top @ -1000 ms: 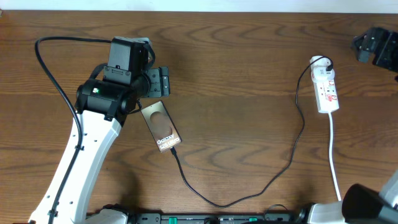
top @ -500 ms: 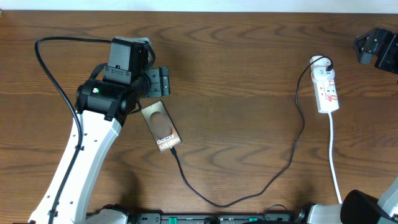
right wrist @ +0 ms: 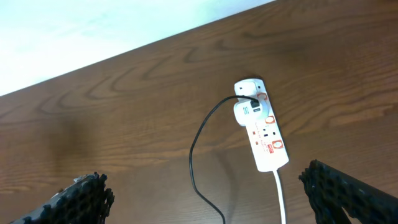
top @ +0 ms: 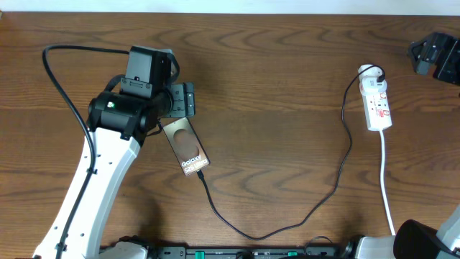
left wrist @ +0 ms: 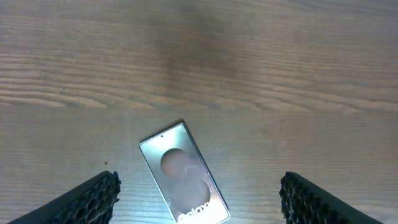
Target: Plug charger to phone and switch on socket
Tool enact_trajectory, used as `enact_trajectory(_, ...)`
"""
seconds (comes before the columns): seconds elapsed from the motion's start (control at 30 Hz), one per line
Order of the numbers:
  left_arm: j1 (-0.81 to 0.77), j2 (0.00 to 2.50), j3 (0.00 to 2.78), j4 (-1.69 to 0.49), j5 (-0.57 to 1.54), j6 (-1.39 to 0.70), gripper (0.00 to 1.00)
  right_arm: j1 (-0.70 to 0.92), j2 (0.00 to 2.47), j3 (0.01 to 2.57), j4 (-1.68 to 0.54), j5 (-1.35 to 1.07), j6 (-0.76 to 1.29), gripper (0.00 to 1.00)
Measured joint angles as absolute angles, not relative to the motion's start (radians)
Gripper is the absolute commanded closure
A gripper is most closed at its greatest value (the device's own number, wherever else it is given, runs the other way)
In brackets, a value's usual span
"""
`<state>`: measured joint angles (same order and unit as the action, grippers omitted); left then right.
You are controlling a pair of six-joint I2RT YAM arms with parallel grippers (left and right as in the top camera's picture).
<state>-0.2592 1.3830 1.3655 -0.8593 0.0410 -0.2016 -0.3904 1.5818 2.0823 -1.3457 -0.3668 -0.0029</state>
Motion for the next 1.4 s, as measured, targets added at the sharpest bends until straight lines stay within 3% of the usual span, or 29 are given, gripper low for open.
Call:
enact_trajectory(0.23, -0.259, 1.223, 1.211, -0.675, 0.032, -0.202, 0.15, -0.39, 1.582, 2.082, -1.345, -0.367, -0.003, 0.01)
enact_trajectory(0.7, -0.218, 0.712, 0.523, 0.17, 0.02, -0.202, 0.16, -0.39, 1.582, 2.082, -1.346, -0.367, -0.003, 0.01)
enact_trajectory(0.87, -0.167, 0.556, 0.313, 0.368, 0.045, -0.202, 0.15, -0.39, 1.582, 2.082, -1.346, -0.368, -0.003, 0.01)
enact_trajectory(1.07, -0.066, 0.384, 0.132, 0.446, 0.136, -0.202, 0.15, -0.39, 1.582, 2.082, -1.346, -0.368, -0.003, 0.01)
enact_trajectory(1.4, 0.03, 0.166, 0.014, 0.401, 0.179, -0.202, 0.15, -0.39, 1.582, 2.082, -1.346, -0.368, -0.003, 0.01)
